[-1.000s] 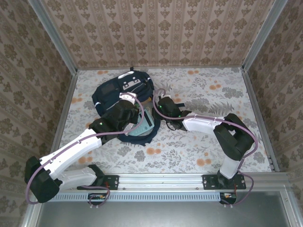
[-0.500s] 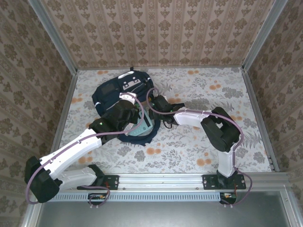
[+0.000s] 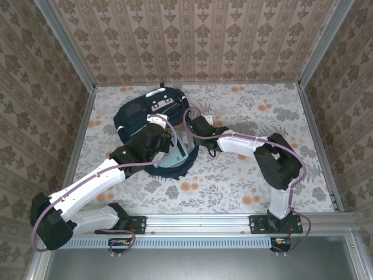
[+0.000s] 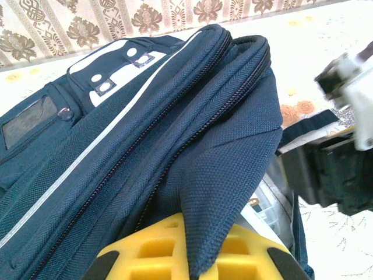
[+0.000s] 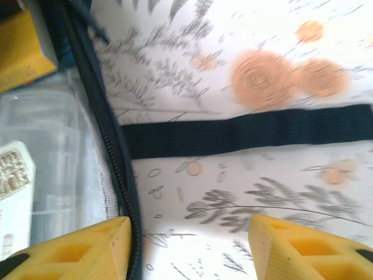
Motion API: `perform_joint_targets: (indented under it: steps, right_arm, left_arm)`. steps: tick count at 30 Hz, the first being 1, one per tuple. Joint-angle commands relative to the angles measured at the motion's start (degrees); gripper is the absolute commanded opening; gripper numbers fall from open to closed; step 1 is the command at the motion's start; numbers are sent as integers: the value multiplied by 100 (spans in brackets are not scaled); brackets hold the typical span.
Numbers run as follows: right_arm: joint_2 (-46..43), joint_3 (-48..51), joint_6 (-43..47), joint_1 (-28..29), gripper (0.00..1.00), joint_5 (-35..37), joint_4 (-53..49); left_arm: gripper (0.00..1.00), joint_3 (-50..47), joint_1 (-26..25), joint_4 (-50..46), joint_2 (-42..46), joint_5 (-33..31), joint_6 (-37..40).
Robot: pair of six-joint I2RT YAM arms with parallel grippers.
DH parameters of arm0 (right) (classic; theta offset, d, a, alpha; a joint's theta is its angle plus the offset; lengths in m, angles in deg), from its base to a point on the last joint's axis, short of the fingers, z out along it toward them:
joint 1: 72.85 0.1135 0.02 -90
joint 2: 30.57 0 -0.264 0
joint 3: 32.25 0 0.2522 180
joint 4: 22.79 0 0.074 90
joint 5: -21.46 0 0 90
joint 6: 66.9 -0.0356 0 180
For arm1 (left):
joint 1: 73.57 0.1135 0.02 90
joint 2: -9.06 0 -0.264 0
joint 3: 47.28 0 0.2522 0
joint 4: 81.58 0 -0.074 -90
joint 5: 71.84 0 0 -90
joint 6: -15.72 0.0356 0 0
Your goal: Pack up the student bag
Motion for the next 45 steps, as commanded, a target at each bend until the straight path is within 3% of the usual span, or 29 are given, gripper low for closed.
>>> perform_joint_targets:
  steps: [1, 7, 21, 29, 33, 34, 36, 45]
  right_arm:
    - [-560, 83, 133, -42, 57, 673, -705]
    - [-1132, 557, 18, 37, 59, -122, -367]
    - [-483, 520, -604, 158, 56, -1634, 204]
    - [-98, 436, -812, 160, 40, -1691, 173]
    - [-286, 463, -782, 160, 27, -1624, 139]
    - [-351, 473, -767, 160, 29, -1609, 152]
    - [-484, 465, -771, 160, 44, -1563, 115]
    - [70, -139, -741, 160, 52, -1399, -247]
  left_arm:
    - [0, 125, -47, 365, 191, -159, -45]
    - [0, 125, -44, 377, 179, -122, -54]
    - [0, 132, -47, 392, 131, 41, -41]
    - [1, 115, -44, 400, 192, 43, -40]
    - [1, 131, -48, 401, 153, 72, -49]
    - [1, 128, -48, 401, 148, 64, -50]
    - [1, 132, -47, 400, 148, 63, -50]
    - [0, 126, -55, 392, 157, 81, -50]
